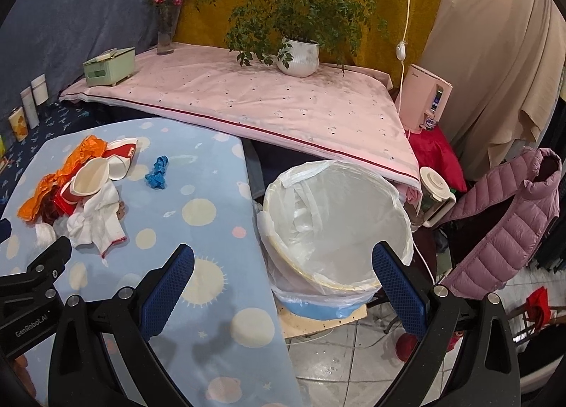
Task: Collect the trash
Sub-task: 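Reach the right tool into the pile and grasp the white gloves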
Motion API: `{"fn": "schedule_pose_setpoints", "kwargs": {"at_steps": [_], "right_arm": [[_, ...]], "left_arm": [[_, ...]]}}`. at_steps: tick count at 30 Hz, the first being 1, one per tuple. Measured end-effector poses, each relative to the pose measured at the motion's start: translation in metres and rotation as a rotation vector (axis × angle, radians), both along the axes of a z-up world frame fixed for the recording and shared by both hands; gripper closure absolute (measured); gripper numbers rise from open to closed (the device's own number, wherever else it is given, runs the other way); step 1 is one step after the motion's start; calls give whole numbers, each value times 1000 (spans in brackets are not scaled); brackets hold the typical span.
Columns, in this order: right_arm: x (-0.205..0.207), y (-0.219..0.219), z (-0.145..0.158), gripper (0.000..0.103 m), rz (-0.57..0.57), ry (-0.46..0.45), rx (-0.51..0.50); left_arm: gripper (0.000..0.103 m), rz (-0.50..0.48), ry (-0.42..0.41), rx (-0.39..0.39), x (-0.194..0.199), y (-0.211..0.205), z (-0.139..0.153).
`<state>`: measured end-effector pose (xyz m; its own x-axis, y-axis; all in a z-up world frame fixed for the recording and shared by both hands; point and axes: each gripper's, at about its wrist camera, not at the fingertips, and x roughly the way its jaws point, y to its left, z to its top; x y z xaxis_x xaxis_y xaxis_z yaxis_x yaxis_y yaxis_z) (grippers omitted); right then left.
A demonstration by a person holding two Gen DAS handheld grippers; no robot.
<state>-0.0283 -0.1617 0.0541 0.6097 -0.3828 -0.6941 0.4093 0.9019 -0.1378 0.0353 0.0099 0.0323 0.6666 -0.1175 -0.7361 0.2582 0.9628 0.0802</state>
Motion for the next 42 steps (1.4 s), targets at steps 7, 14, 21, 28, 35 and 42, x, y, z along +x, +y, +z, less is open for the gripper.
{"fn": "schedule_pose_setpoints", "kwargs": {"at_steps": [7, 14, 21, 28, 35, 42], "right_arm": [[26, 26, -11, 7, 33, -21, 28], [67, 61, -36, 7, 125, 10, 135], [106, 98, -56, 7, 187, 33, 188], [138, 130, -73, 12, 240, 58, 235], [159, 149, -97, 39, 276, 114, 297], [161, 160, -109, 92, 332, 154, 305]], "left_arm": [[7, 76, 15, 11, 30, 52, -22], [7, 157, 94, -12, 67, 106, -58], [7, 192, 180, -92, 97, 141, -87], [23, 160, 256, -178, 112, 147, -105], [62, 69, 277, -217, 111, 135, -107], [79, 52, 275, -214, 107, 128, -101]]}}
